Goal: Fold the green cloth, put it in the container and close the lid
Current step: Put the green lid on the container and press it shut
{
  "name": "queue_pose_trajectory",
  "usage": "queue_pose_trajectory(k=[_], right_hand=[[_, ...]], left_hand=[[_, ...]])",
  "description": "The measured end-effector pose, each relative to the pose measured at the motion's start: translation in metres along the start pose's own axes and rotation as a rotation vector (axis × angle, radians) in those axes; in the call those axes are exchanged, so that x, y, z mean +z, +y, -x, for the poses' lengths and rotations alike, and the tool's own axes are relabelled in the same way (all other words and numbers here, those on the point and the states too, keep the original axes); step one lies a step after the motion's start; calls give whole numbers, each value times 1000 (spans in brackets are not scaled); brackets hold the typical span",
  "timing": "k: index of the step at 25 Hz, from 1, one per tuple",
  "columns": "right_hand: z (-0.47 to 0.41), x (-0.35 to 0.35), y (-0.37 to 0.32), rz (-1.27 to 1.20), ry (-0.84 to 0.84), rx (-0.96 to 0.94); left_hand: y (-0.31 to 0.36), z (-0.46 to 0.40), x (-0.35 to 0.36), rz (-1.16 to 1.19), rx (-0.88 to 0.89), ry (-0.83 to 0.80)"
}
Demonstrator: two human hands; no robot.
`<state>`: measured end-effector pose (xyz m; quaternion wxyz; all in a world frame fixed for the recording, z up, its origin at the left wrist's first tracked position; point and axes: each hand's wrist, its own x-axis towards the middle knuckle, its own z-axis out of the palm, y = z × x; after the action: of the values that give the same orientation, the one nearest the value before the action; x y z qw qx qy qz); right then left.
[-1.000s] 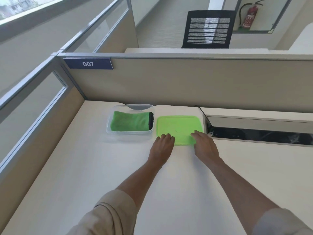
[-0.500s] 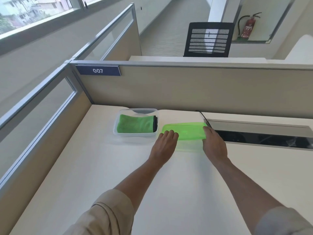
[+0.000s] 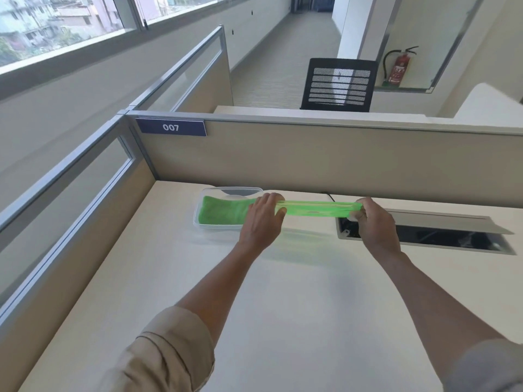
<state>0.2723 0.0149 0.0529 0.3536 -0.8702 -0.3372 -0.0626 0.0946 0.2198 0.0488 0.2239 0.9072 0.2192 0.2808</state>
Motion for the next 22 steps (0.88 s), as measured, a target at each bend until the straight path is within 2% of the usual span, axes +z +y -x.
queue_pose_trajectory(k=[3,9,12,18,22], right_hand=[[-5,-10,-9,-18,44,-1],[-11,4,-47,-153,73,-80],[-15,19,-66,-219,92,-35],[-22,56,-111,-383,95,117],[-20,86,-134,-385,14,154]], left_hand=[[-1,1,-12,156,-94,45],[-18,9,-35,194,-183,174],[-34,15,-46,293,-274,243],[-78,22,-67,200,-301,212],[-104,24,-81,125,-327,206]])
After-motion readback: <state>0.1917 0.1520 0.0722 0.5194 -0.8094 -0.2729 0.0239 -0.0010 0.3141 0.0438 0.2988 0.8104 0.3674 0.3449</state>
